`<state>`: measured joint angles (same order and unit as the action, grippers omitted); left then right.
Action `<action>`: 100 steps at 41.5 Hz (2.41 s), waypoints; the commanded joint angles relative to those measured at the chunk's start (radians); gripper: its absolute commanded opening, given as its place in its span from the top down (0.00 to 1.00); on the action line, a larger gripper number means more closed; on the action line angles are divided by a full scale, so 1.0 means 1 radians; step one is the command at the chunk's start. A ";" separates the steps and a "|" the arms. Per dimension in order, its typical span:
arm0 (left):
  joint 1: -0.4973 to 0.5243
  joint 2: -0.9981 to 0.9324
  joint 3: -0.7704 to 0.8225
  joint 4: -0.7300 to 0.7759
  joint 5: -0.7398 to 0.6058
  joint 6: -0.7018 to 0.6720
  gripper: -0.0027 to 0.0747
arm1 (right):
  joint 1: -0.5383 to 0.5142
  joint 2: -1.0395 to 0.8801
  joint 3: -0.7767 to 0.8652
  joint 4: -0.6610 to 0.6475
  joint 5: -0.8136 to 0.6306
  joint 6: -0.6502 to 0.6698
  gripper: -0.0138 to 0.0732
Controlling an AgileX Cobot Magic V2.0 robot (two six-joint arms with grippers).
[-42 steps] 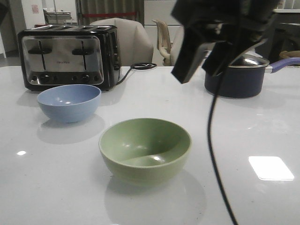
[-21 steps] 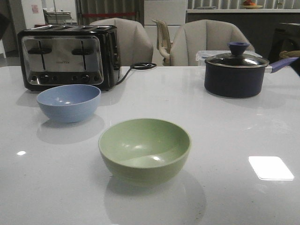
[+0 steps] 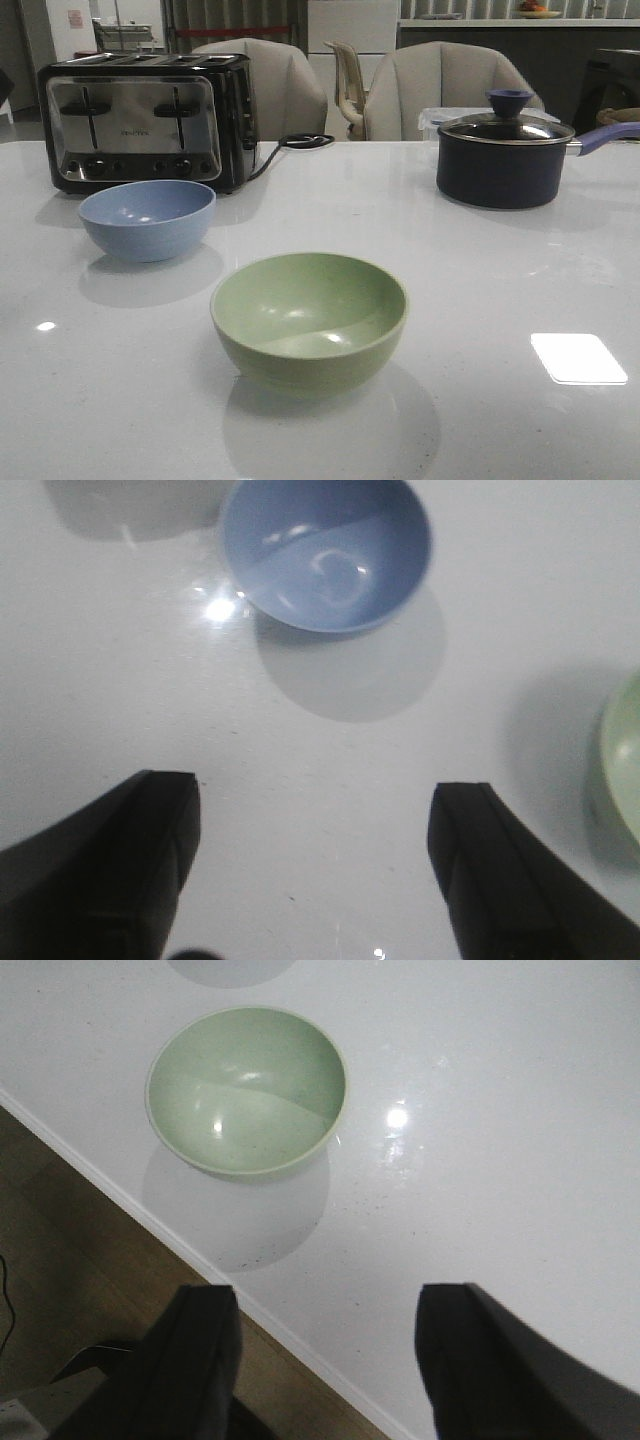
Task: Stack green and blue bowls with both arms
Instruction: 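Move the left gripper down onto the rim of the light blue bowl, then grip the blue bowl rim with the left gripper and carry it over the green bowl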
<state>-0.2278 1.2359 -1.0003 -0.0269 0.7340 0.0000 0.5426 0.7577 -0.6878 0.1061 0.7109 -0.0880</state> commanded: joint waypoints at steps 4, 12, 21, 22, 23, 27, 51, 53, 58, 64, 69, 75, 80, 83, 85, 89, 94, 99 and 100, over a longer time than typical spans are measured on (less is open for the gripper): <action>0.080 0.174 -0.189 0.002 -0.033 0.000 0.29 | -0.001 -0.006 -0.026 -0.003 -0.070 0.000 0.27; 0.080 0.395 -0.367 0.002 -0.036 0.000 0.29 | -0.001 -0.006 -0.026 -0.003 -0.070 0.000 0.27; 0.080 0.598 -0.517 0.002 -0.063 0.000 0.29 | -0.001 -0.006 -0.026 -0.003 -0.070 0.000 0.27; 0.080 0.621 -0.529 0.002 -0.069 0.000 0.29 | -0.001 -0.006 -0.026 -0.003 -0.070 0.000 0.27; 0.080 0.637 -0.544 0.002 -0.073 0.000 0.29 | -0.001 -0.006 -0.026 -0.003 -0.070 0.000 0.27; 0.080 0.703 -0.585 -0.004 -0.086 0.000 0.29 | -0.001 -0.006 -0.026 -0.003 -0.070 0.000 0.27; 0.078 0.795 -0.651 -0.006 -0.021 0.000 0.83 | -0.001 -0.006 -0.026 -0.003 -0.070 0.000 0.27; 0.078 0.789 -0.673 -0.006 0.019 0.000 0.84 | -0.001 -0.006 -0.026 -0.003 -0.070 0.000 0.27; 0.078 0.740 -0.737 -0.008 0.101 0.040 0.84 | -0.001 -0.006 -0.026 -0.003 -0.070 0.000 0.27; 0.064 0.627 -0.762 -0.042 0.133 0.094 0.84 | -0.001 -0.006 -0.026 -0.003 -0.070 0.000 0.27; 0.019 0.527 -0.745 -0.076 0.153 0.117 0.84 | -0.001 -0.006 -0.026 -0.003 -0.070 0.000 0.27; -0.077 0.411 -0.654 -0.094 0.139 0.164 0.84 | -0.001 -0.006 -0.026 -0.003 -0.070 0.000 0.27; -0.180 0.330 -0.556 -0.094 0.139 0.166 0.84 | -0.001 -0.006 -0.026 -0.003 -0.070 0.000 0.27; -0.238 0.305 -0.501 -0.099 0.138 0.166 0.84 | -0.001 -0.006 -0.026 -0.003 -0.070 0.000 0.27; -0.272 0.299 -0.468 -0.104 0.138 0.166 0.84 | -0.001 -0.006 -0.026 -0.003 -0.070 0.000 0.27; -0.333 0.304 -0.412 -0.117 0.124 0.166 0.84 | -0.001 -0.006 -0.026 -0.003 -0.070 0.000 0.27; -0.361 0.334 -0.376 -0.143 0.080 0.166 0.84 | -0.001 -0.006 -0.026 -0.003 -0.070 0.000 0.27; -0.361 0.383 -0.375 -0.169 0.049 0.166 0.84 | -0.001 -0.006 -0.026 -0.003 -0.070 0.000 0.27; -0.361 0.393 -0.375 -0.173 0.041 0.166 0.84 | -0.001 -0.006 -0.026 -0.003 -0.070 0.000 0.27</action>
<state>-0.5806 1.6374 -1.3486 -0.1692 0.8575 0.1672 0.5426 0.7577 -0.6878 0.1061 0.7091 -0.0852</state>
